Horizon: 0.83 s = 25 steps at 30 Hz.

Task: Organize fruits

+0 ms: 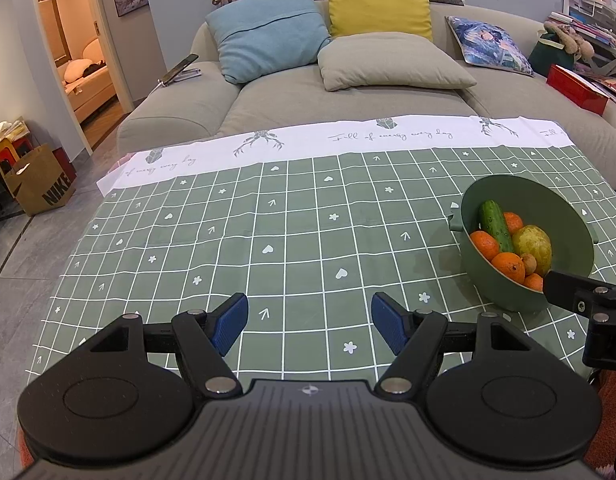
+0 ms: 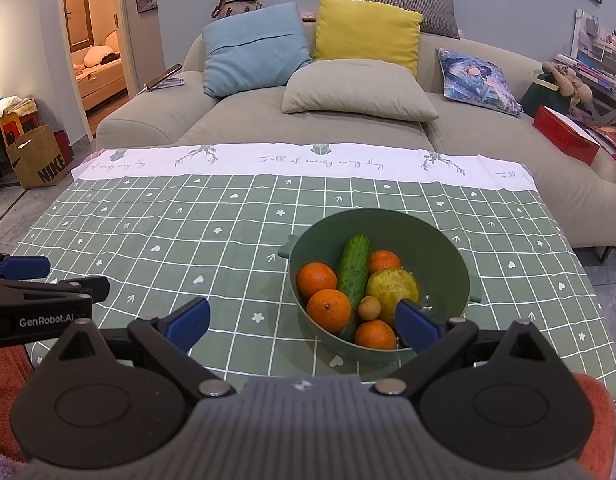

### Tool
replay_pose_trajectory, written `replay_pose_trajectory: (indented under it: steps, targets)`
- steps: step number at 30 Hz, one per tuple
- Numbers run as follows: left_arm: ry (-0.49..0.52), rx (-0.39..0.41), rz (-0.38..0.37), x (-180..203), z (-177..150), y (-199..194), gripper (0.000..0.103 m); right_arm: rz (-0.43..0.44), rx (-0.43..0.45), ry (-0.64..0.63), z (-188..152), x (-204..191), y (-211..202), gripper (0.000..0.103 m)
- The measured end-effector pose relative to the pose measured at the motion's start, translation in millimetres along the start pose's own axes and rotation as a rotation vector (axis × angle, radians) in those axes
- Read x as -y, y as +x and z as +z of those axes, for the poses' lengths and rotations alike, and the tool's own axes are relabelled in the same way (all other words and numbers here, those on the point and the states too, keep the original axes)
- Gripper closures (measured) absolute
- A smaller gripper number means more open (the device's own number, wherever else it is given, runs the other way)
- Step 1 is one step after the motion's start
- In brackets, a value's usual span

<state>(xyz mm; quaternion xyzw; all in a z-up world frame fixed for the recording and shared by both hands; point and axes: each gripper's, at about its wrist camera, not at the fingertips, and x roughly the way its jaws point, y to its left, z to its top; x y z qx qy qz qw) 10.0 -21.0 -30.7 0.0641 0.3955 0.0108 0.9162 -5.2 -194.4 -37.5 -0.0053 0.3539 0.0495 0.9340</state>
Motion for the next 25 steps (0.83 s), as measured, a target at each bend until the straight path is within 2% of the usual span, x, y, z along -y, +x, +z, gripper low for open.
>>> replay_pose_trajectory:
  steps: [25]
  targets:
    - [0.007, 0.027, -0.012, 1.9, -0.1, -1.5, 0.020, 0.003, -0.007, 0.003, -4.3, -0.1, 3.0, 0.008]
